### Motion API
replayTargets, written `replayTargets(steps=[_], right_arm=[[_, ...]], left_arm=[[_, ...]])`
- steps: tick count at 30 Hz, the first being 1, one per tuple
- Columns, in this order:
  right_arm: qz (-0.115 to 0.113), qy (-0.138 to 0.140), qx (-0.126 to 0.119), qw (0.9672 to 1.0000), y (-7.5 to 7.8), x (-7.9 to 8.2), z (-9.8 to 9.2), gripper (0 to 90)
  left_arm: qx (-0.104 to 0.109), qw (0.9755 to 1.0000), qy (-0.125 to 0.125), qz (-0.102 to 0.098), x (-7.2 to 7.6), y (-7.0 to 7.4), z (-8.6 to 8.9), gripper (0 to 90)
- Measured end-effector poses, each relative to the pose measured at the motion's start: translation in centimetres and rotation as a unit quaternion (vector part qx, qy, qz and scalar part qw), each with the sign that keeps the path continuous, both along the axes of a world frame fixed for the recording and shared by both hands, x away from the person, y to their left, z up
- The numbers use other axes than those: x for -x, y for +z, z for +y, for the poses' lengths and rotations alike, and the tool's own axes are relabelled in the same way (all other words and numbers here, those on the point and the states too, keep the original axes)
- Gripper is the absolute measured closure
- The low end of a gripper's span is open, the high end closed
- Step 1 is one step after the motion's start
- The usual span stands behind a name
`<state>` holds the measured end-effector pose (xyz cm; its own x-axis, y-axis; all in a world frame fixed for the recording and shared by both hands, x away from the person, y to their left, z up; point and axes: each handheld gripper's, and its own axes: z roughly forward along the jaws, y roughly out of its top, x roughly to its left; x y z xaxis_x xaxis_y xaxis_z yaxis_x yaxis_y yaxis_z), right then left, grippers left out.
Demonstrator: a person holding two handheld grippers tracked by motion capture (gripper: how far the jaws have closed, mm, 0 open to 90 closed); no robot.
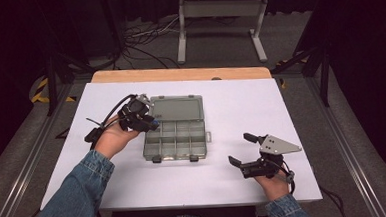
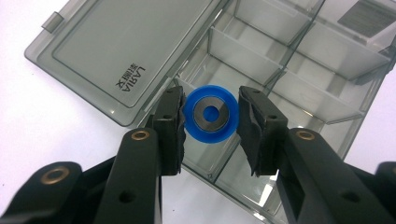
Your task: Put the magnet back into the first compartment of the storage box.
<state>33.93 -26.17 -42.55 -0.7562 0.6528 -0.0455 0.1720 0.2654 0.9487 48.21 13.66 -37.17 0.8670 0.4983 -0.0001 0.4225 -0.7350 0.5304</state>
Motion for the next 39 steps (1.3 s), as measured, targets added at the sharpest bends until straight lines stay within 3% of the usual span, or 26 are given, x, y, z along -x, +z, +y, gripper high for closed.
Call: replayTargets(steps=[20, 39], right_arm=[[0.004, 0.004, 0.000, 1.0000, -0.1, 0.0, 0.1, 5.7], [0.005, 0.007, 0.003, 1.0000, -0.1, 0.0, 0.1, 5.7]], left_arm=[[-0.027, 0.9995, 0.005, 0.018, -0.8, -2.7, -0.3, 62.5], [-0.039, 0.9989, 0.001, 0.027, -1.2, -3.5, -0.5, 62.2]])
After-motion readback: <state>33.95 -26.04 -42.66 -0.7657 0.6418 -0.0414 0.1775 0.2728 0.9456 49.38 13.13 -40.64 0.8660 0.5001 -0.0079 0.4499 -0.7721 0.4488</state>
